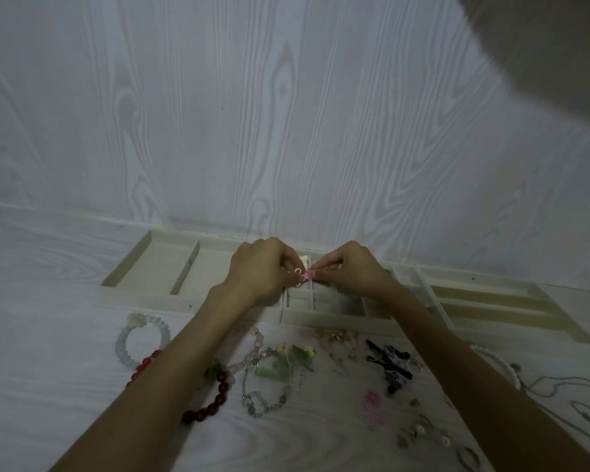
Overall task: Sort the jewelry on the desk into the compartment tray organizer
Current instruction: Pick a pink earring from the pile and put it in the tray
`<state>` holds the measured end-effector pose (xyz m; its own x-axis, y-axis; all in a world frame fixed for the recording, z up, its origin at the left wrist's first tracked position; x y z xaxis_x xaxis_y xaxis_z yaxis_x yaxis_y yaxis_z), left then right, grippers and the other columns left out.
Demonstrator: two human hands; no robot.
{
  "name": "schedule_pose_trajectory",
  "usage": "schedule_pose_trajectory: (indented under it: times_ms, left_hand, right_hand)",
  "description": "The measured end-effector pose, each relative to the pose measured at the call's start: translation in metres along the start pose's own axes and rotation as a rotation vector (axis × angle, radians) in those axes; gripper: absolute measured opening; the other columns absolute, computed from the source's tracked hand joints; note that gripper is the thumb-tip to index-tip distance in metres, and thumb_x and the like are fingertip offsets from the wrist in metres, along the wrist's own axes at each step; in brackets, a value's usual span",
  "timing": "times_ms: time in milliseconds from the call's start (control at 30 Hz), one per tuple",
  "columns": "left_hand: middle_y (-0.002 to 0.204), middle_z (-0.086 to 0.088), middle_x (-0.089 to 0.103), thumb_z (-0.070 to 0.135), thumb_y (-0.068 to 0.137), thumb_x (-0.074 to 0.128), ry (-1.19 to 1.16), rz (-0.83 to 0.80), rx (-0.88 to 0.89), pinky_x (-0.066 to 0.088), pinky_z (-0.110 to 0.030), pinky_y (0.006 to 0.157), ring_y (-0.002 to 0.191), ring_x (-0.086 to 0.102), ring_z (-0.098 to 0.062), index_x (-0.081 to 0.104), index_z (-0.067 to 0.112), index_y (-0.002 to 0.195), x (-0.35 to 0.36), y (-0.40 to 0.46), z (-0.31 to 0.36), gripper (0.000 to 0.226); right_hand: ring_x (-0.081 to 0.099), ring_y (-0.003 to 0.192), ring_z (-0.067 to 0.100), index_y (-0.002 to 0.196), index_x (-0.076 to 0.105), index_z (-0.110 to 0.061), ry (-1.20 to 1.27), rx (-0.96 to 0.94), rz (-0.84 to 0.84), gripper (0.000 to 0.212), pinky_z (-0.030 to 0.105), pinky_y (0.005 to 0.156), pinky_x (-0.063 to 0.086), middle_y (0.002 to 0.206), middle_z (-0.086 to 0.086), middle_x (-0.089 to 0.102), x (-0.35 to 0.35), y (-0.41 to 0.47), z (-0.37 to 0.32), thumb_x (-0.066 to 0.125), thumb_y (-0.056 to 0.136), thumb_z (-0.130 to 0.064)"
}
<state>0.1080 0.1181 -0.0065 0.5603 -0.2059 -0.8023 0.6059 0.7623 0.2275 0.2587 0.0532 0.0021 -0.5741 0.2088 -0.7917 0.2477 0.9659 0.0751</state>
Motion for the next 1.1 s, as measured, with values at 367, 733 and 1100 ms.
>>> schedule_pose_trajectory:
  times_ms: [367, 733, 1100]
  left_hand:
    - [0.101, 0.004, 0.061, 0.045, 0.083, 0.065, 0.27, 0.033, 0.098, 0.032, -0.028, 0.07, 0.099, 0.048, -0.018, 0.074, 0.035, 0.098, 0.002, 0.003, 0.001, 0.02]
    - [0.103, 0.001, 0.05, 0.036, 0.095, 0.039, 0.331, -0.199, 0.123, 0.032, -0.032, 0.078, 0.1, 0.04, -0.019, 0.07, 0.033, 0.108, -0.002, 0.0, 0.004, 0.034]
    - [0.101, 0.003, 0.043, 0.033, 0.098, 0.034, 0.394, -0.275, 0.14, 0.033, -0.031, 0.085, 0.098, 0.034, -0.015, 0.065, 0.036, 0.116, -0.007, -0.001, 0.005, 0.037]
  right_hand:
    - [0.054, 0.054, -0.002, 0.089, 0.077, -0.019, -0.131, -0.039, -0.059, 0.012, 0.015, 0.055, 0.04, 0.063, -0.01, 0.063, 0.002, 0.006, -0.011, 0.073, 0.08, -0.026]
    - [0.063, 0.075, 0.011, 0.085, 0.076, -0.019, -0.369, -0.014, 0.092, 0.01, 0.023, 0.061, 0.045, 0.087, -0.005, 0.072, 0.006, 0.006, -0.024, 0.067, 0.08, -0.021]
    - [0.051, 0.081, 0.013, 0.095, 0.074, -0.031, -0.53, -0.087, -0.144, 0.038, 0.026, 0.068, 0.036, 0.102, -0.003, 0.061, 0.004, -0.002, -0.03, 0.046, 0.089, -0.006]
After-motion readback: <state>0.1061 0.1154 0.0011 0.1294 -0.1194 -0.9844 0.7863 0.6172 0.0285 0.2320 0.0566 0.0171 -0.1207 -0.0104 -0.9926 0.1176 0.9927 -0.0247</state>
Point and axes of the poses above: each hand's wrist, its own y-axis towards the middle knuckle, its own x-axis out of the palm, z = x × y, the point moved 3 cm from there along y, towards the middle knuckle
